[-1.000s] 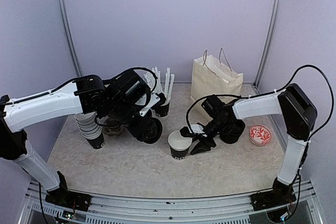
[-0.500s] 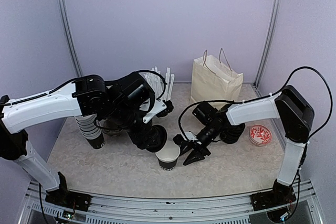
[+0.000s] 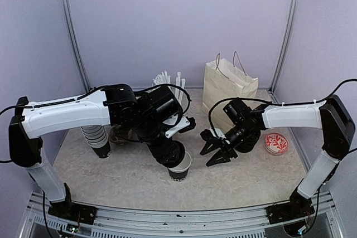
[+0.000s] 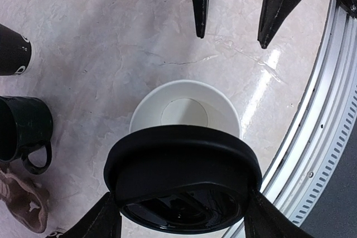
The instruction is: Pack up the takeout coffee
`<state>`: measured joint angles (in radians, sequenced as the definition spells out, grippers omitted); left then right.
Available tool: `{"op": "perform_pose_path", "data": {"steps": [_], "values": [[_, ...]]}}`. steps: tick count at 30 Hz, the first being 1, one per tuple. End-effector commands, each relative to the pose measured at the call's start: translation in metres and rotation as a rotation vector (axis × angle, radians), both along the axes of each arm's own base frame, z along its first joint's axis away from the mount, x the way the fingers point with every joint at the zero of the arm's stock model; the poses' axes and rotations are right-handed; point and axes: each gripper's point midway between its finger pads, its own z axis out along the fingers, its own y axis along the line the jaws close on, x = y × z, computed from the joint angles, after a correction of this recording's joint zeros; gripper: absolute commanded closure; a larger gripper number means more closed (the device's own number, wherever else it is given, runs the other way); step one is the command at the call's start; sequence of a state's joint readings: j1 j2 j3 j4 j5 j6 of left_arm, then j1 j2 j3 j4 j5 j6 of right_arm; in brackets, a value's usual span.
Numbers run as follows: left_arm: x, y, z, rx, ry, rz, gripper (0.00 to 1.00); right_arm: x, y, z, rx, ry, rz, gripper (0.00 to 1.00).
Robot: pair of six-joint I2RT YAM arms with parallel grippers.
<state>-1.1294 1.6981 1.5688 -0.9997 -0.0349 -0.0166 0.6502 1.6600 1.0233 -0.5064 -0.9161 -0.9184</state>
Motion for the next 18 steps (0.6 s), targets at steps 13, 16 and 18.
{"op": "perform_pose_path", "data": {"steps": [13, 16, 18], "values": [[0.009, -0.014, -0.014, 0.057, 0.006, -0.007, 0.34, -0.001, -0.010, 0.008, 0.032, 0.041, -0.010, 0.49], [0.010, -0.016, -0.017, 0.059, 0.007, -0.007, 0.34, 0.000, -0.011, 0.009, 0.038, 0.041, -0.013, 0.49], [0.011, -0.018, -0.018, 0.059, 0.007, -0.006, 0.34, 0.000, -0.011, 0.010, 0.039, 0.042, -0.012, 0.49]]}}
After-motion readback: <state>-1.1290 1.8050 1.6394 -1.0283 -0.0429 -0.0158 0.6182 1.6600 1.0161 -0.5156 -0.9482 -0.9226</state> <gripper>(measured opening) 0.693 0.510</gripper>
